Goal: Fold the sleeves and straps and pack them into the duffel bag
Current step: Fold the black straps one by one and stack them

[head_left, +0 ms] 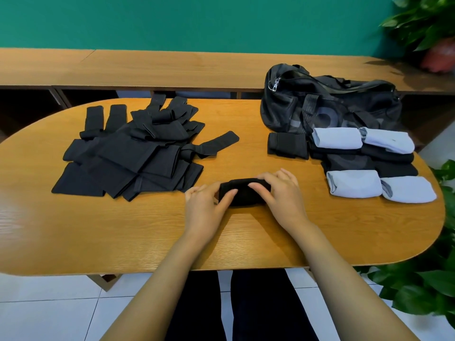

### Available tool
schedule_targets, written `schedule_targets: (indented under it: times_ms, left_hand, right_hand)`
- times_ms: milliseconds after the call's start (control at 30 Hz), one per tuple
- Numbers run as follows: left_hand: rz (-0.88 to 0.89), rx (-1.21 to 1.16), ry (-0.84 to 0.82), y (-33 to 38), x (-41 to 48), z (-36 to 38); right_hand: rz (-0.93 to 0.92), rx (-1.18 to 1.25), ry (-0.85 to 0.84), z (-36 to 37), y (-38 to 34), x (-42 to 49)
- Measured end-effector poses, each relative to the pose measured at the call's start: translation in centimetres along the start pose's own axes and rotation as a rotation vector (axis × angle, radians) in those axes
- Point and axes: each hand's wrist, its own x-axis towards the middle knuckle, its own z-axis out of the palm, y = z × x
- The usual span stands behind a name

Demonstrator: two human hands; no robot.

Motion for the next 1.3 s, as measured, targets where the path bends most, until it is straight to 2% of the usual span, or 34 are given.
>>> schedule_targets:
  times_ms: [133, 267, 400, 567, 667, 833, 1033, 1200, 1300]
  left_hand:
    - [-0.093, -0.046, 0.017, 0.4, 1.1, 0.6]
    - [-0.139, 0.064, 0.001, 0.6, 1.8, 1.0]
    - [-0.022, 0.066, -0.067, 0.0, 1.4, 0.3]
    - [0.108, 0.207, -0.31, -1.6, 1.1, 0.0]
    - [0.125, 0.283, -0.261, -1.8, 1.2, 0.2]
    - [0.16, 0.318, -0.119, -1.1, 1.9, 0.7]
    - [0.194, 0.328, -0.223, -1.7, 2.4, 0.3]
    - [0.249, 0.354, -0.155, -1.9, 2.9, 0.1]
    - [0.219, 0.285, -0.119, -1.9, 3.0, 0.1]
  right_hand:
    - [0.129, 0.012, -0.044, 0.1, -0.2, 1.3]
    - [0.153, -0.026, -0.113, 0.5, 0.2, 2.5]
    - [0.157, -0.03, -0.139, 0.5, 1.1, 1.9]
    - [0.131, -0.009, -0.173, 0.4, 0.5, -0.2]
    - [0.08, -0.013, -0.201, 0.6, -0.4, -1.4]
    - [-0.086, -0.256, -0.343, 1.4, -1.2, -2.2]
    - [-0.066, -0.324, -0.406, 1.2, -1.6, -1.4]
    - [-0.093, -0.36, -0.465, 1.3, -1.3, -0.8]
    - [-0.142, -0.37, -0.472, 1.8, -1.0, -0.6]
